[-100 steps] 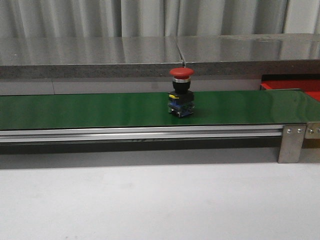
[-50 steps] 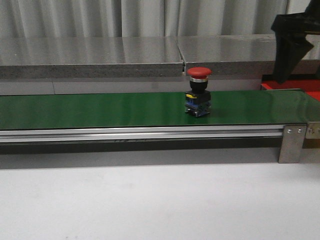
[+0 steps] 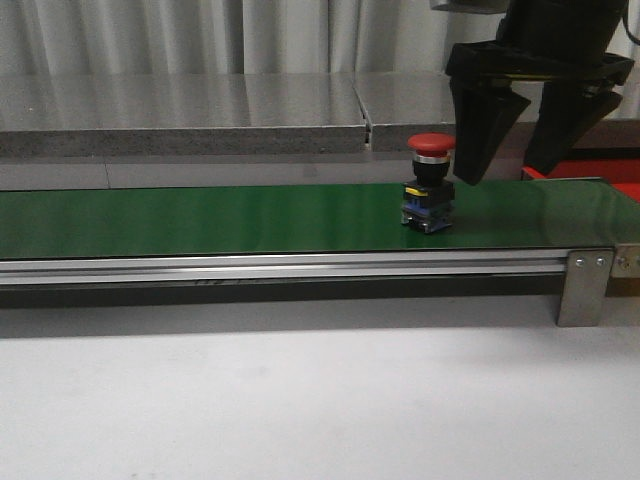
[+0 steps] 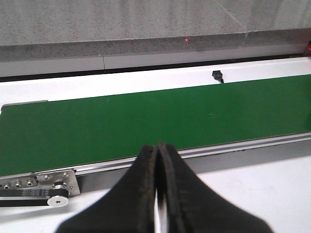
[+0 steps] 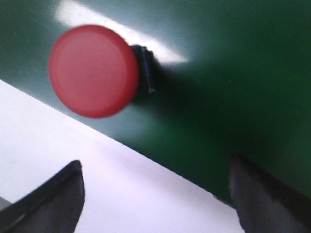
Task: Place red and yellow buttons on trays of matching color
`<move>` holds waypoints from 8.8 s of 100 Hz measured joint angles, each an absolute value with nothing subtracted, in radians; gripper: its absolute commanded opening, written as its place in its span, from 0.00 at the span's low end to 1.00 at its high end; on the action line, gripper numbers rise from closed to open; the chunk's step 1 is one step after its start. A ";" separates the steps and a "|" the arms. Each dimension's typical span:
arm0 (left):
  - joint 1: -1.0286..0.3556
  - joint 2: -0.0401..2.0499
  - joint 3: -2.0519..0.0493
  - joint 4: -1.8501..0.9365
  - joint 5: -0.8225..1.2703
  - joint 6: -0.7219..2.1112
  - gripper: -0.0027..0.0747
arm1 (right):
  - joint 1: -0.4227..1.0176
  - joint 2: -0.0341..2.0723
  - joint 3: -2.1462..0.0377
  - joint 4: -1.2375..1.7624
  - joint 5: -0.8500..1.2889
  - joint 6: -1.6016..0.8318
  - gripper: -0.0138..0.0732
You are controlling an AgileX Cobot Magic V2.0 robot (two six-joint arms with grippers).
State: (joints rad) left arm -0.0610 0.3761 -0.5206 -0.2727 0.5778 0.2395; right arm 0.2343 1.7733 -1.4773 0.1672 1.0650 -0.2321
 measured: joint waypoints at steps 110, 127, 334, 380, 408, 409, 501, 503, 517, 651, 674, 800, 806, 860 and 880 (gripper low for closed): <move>-0.061 0.376 -0.521 -0.273 0.578 0.240 0.01 | 0.159 1.751 -1.487 0.224 0.846 -0.210 0.44; -0.061 0.376 -0.521 -0.273 0.578 0.240 0.01 | 0.050 1.749 -1.487 0.224 0.834 -0.163 0.44; -0.061 0.376 -0.521 -0.274 0.578 0.240 0.01 | -0.171 2.046 -1.787 0.099 0.844 -0.182 0.14; -0.061 0.376 -0.521 -0.274 0.578 0.240 0.01 | -0.070 1.803 -1.596 0.058 0.848 -0.192 0.08; -0.061 0.376 -0.521 -0.274 0.578 0.240 0.01 | -0.069 1.549 -1.321 0.058 0.768 -0.192 0.08; -0.061 0.376 -0.521 -0.274 0.578 0.240 0.01 | -0.069 1.535 -1.306 0.058 0.765 -0.192 0.08; -0.061 0.376 -0.521 -0.274 0.578 0.240 0.01 | -0.069 0.727 -0.551 0.118 0.515 -0.193 0.08; -0.061 0.376 -0.521 -0.274 0.578 0.240 0.01 | -0.069 0.708 -0.543 0.118 0.515 -0.193 0.08; -0.061 0.376 -0.521 -0.274 0.578 0.240 0.01 | -0.069 0.593 -0.500 0.118 0.513 -0.193 0.08; 0.431 1.038 -0.825 -0.232 0.626 0.145 0.06 | -0.069 0.536 -0.483 0.118 0.527 -0.195 0.08; 0.579 1.188 -0.956 -0.232 0.713 0.145 0.54 | -0.069 0.536 -0.483 0.118 0.527 -0.195 0.08; 0.796 1.950 -1.427 -0.237 0.840 0.065 0.70 | -0.069 0.536 -0.483 0.118 0.527 -0.195 0.08; 0.796 1.969 -1.451 -0.237 0.840 0.065 0.70 | -0.069 0.536 -0.483 0.118 0.527 -0.195 0.08; 0.796 2.023 -1.512 -0.240 0.889 0.065 0.33 | -0.069 0.536 -0.483 0.118 0.527 -0.195 0.08; 0.796 2.023 -1.512 -0.240 0.889 0.065 0.32 | -0.069 0.536 -0.483 0.118 0.527 -0.195 0.08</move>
State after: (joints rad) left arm 0.7962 2.0231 -1.5123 -0.2400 0.8886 0.0654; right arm -0.0689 0.5360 -0.4826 0.1181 0.5274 -0.1945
